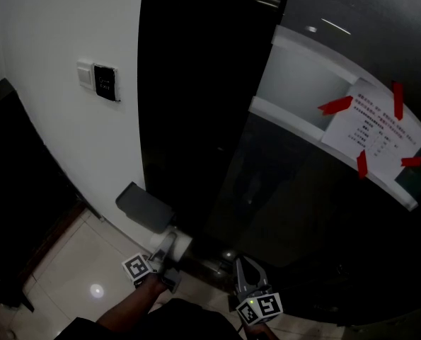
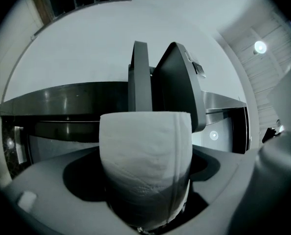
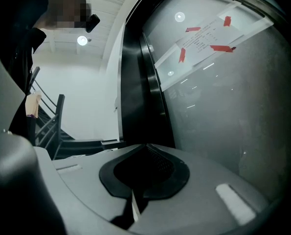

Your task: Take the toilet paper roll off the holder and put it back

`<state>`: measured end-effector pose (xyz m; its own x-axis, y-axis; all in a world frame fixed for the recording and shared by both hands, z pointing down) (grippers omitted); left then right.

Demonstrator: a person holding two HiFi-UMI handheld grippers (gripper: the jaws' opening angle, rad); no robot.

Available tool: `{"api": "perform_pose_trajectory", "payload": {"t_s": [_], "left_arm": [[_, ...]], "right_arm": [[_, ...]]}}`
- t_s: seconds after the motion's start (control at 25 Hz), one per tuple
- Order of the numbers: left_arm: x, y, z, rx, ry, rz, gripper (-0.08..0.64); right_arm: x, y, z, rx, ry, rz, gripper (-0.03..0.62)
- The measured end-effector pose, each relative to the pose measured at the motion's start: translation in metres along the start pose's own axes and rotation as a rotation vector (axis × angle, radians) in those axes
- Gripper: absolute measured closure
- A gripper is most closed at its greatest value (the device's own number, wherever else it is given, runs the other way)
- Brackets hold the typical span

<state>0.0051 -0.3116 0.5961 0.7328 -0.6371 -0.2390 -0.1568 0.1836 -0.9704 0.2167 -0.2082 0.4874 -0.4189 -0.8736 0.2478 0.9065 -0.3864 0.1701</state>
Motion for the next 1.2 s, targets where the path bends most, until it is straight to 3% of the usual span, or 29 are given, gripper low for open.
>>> {"api": "perform_pose_trajectory", "payload": {"t_s": [0.64, 1.2], "left_arm": [[-0.013, -0.003, -0.023, 0.028, -0.007, -0.008, 0.091], [-0.03, 0.0, -0.07, 0.018, 0.067, 0.003, 0.091]], "right_arm": [[0.025, -0.011, -0.002, -0.006, -0.008, -0.034, 0.578], [0.032, -0.022, 0.0, 0.004, -0.008, -0.032, 0.578]]}}
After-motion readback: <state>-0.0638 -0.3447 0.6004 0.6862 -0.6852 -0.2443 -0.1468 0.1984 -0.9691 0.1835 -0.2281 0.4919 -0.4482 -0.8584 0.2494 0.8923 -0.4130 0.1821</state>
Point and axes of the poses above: the fingertips, and each gripper's own axes: x forward along the fingers, y to its right, z out of its underside, the point moved 5 cm from there along -x, backward along the fingers, and after that the axes turned 15 degrees about -y, right-handed, at the moved point
